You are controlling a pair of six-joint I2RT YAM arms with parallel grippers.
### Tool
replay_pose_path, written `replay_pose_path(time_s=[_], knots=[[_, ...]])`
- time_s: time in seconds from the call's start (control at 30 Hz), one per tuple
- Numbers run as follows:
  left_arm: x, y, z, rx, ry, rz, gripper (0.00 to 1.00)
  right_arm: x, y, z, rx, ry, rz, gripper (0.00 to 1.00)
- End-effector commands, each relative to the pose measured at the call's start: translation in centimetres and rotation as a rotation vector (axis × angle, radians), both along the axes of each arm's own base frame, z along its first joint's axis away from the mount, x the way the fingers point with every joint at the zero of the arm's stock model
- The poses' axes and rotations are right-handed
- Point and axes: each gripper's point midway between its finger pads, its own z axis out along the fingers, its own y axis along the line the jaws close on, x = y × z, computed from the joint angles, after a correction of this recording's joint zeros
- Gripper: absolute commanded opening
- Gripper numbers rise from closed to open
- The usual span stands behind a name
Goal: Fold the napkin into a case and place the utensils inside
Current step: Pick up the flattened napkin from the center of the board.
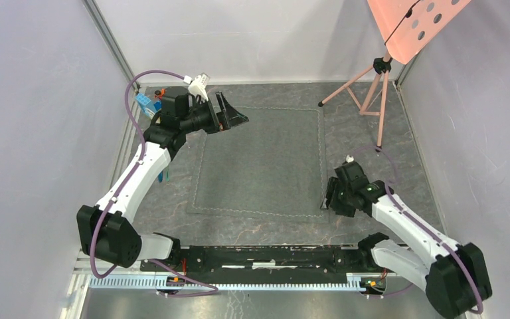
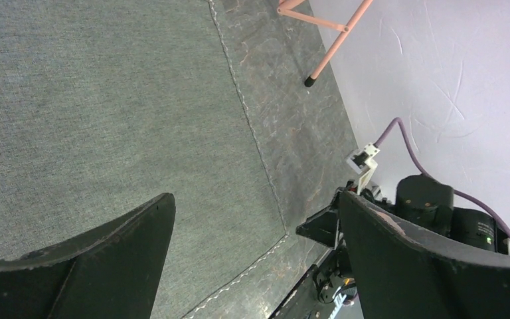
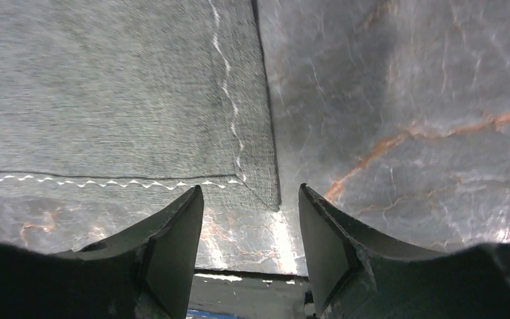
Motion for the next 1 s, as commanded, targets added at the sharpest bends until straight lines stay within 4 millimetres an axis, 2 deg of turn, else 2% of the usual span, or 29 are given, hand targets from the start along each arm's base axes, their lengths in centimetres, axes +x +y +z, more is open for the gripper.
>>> replay_pose_path(time_s=[0.0,0.13,0.27,0.6,0.97], knots=[[0.0,-0.4,0.7,-0.03,-0.014,-0.021,1.0,-0.3,-0.6,-0.1,-0.109,0.086,-0.171,0.58],[0.1,-0.4,0.6,-0.034,-0.012,-0.024,1.0,-0.9,0.2,-0.6,-0.178,0.178,-0.176,0.54],[-0.1,-0.6,0.8,-0.043,-0.012,-0.035,1.0,-0.2,0.8,-0.4,-0.176,0.166,-0.194,0.53],[0.0,-0.3,1.2,-0.086,-0.003,-0.037,1.0,-1.0,1.7,-1.4,-0.196,0.213,-0.226,0.53],[0.4,0.4,1.5,-0.114,-0.002,-0.024,1.0,-1.1,1.4,-3.6,-0.228,0.223,-0.253,0.52]])
